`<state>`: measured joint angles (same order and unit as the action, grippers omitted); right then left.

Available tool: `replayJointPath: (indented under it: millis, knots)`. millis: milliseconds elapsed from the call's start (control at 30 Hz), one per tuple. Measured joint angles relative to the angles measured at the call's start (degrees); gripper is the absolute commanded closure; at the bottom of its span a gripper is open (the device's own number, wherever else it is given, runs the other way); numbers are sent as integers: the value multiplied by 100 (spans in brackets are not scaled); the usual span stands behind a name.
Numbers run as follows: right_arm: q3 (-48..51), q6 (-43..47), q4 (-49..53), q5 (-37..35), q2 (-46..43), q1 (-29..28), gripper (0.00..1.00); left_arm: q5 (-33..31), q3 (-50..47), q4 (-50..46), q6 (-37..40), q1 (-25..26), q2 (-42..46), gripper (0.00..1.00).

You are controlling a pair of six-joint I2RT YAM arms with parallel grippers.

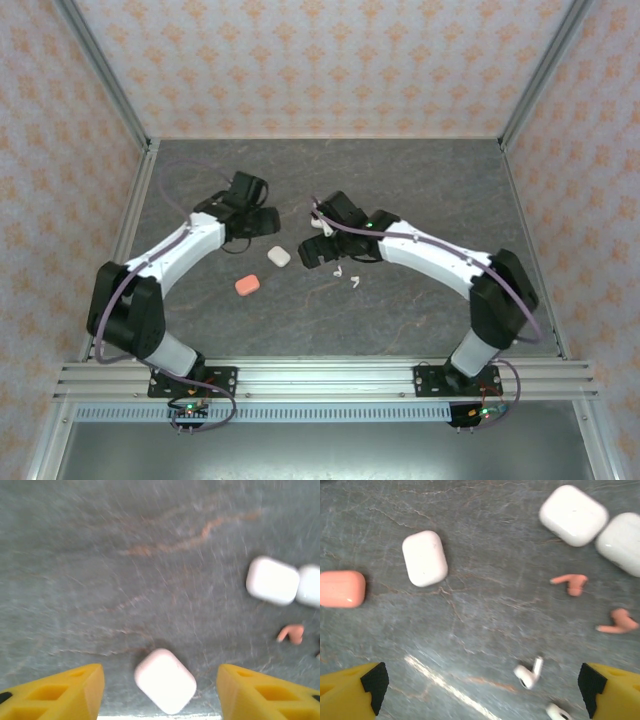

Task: Insert wireless bluetooth earbuds into charging case

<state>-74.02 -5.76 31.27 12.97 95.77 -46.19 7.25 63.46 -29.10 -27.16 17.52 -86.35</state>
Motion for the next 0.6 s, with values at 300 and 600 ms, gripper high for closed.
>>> replayJointPath:
  millis: [300,600]
  knots:
    - [-1523,-214,437,-11,1740,-293,7,835,-1327,472,-205,-1499,1237,24]
    - [-3012,48,905,-227,3180,-708,4,1355,-1882,592,-282,-2063,1805,22]
